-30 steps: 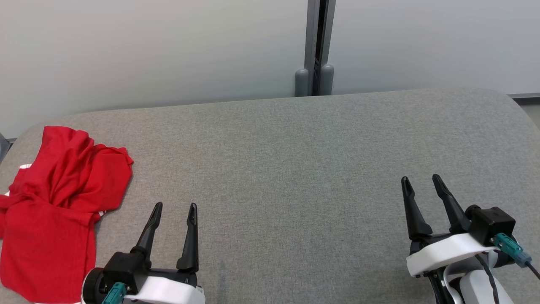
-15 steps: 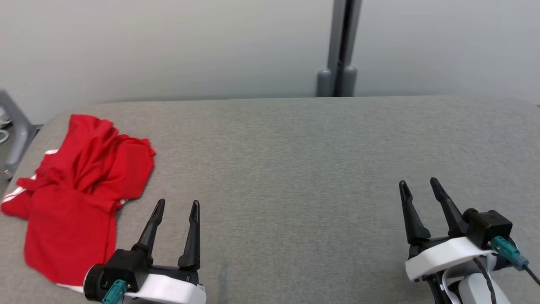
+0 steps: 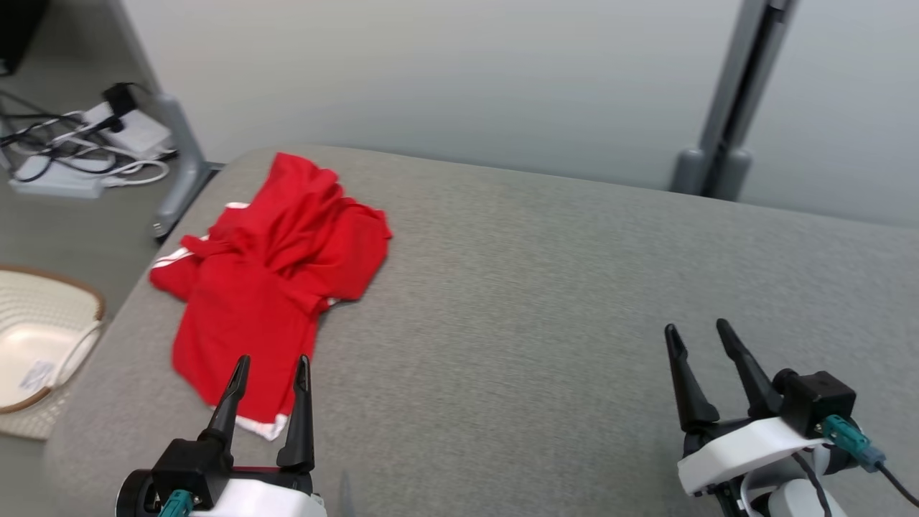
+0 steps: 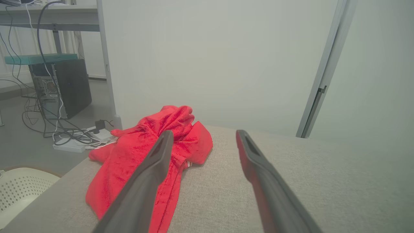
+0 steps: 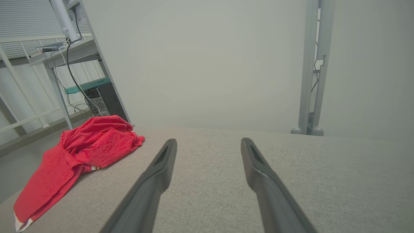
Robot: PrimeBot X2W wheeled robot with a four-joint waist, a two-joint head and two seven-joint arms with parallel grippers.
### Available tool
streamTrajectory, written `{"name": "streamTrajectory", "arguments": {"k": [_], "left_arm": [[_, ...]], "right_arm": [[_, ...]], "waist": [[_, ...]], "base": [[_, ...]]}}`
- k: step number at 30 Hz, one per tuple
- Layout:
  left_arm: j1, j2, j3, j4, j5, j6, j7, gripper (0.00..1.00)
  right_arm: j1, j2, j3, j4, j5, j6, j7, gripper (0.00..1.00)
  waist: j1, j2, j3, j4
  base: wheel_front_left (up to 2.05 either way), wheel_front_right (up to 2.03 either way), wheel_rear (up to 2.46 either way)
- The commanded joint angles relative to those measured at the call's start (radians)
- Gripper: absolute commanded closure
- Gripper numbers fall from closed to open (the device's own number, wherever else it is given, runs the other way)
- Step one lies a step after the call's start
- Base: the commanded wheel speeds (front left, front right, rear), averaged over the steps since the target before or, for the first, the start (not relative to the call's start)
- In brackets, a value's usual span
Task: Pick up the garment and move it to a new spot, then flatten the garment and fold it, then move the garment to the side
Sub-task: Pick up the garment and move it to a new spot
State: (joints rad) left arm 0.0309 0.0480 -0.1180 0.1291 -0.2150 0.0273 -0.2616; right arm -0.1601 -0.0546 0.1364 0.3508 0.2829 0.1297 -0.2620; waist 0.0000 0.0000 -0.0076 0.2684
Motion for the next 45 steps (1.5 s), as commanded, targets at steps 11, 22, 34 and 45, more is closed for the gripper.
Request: {"name": "streamTrajectory", "arguments": {"k": [11, 22, 34, 45], "left_arm": [[0.023, 0.004, 0.016, -0.007, 0.025, -0.025, -0.004, 0.0], [0.031, 0.004, 0.036, -0.021, 0.027, -0.021, -0.004, 0.0], [0.038, 0.004, 0.042, -0.025, 0.024, -0.016, -0.004, 0.0], [0.013, 0.004, 0.049, -0.039, 0.021, -0.02, -0.004, 0.0]], "right_arm": [[0.023, 0.002, 0.026, 0.008, 0.017, 0.002, -0.004, 0.0], [-0.004, 0.002, 0.072, 0.021, 0.043, 0.002, -0.003, 0.0], [0.0, 0.002, 0.074, 0.026, 0.047, 0.002, -0.003, 0.0], [0.014, 0.002, 0.012, -0.001, 0.002, 0.002, -0.003, 0.0]], "waist": [[0.0, 0.0, -0.049, 0.168], [0.0, 0.0, -0.046, 0.201], [0.0, 0.0, -0.056, 0.192], [0.0, 0.0, -0.021, 0.194]], "base": [[0.0, 0.0, 0.0], [0.0, 0.0, 0.0], [0.0, 0.0, 0.0], [0.0, 0.0, 0.0]]}}
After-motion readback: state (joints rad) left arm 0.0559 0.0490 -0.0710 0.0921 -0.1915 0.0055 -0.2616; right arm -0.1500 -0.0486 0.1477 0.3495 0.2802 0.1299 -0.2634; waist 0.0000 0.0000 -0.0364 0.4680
